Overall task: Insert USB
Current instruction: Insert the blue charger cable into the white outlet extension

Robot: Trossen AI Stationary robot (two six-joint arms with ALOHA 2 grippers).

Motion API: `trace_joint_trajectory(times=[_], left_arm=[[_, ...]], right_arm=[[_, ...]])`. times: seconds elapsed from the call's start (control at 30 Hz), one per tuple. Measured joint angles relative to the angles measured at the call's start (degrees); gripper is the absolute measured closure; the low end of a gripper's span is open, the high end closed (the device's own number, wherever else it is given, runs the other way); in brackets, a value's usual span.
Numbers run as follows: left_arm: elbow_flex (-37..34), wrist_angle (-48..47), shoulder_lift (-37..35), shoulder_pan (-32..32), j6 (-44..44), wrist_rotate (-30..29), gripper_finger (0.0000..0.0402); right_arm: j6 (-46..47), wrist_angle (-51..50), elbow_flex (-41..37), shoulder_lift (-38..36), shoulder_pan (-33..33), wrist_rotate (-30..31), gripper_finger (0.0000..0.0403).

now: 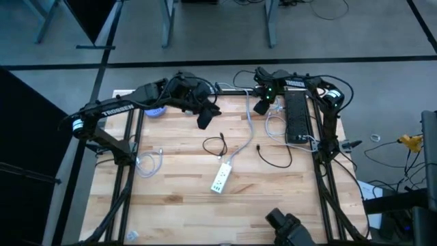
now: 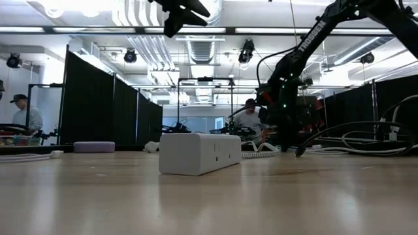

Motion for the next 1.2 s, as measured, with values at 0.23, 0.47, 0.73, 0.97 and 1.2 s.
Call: trace_joint_trajectory(times=[0.23, 0.47, 0.73, 0.97, 1.2], left_arm=[[-0.08, 0.70, 0.00, 0.10, 6.17, -0.50, 0.0299], [-2.44, 2.56, 0.02, 0.16, 7.21, -0.49, 0.0299], [-9.20, 19.92, 0.07, 0.36, 5.45, -0.47, 0.0299], [-14.85, 31.75, 0.37, -0.27, 0.70, -0.44, 0.0297], [-17.05, 38.24, 1.04, -3.70, -2.46, 1.25, 0.0281]], right_arm=[[0.87, -4.50, -0.74, -10.87, 4.17, -2.47, 0.0400], [-0.03, -6.78, -1.02, -29.01, 9.67, -8.52, 0.0401], [4.21, -3.16, -0.78, -45.04, 16.88, -23.45, 0.0402], [10.09, 0.20, 2.23, -49.63, 22.60, -23.16, 0.0403], [16.01, 9.40, 3.72, -48.94, 24.04, -22.78, 0.0403]])
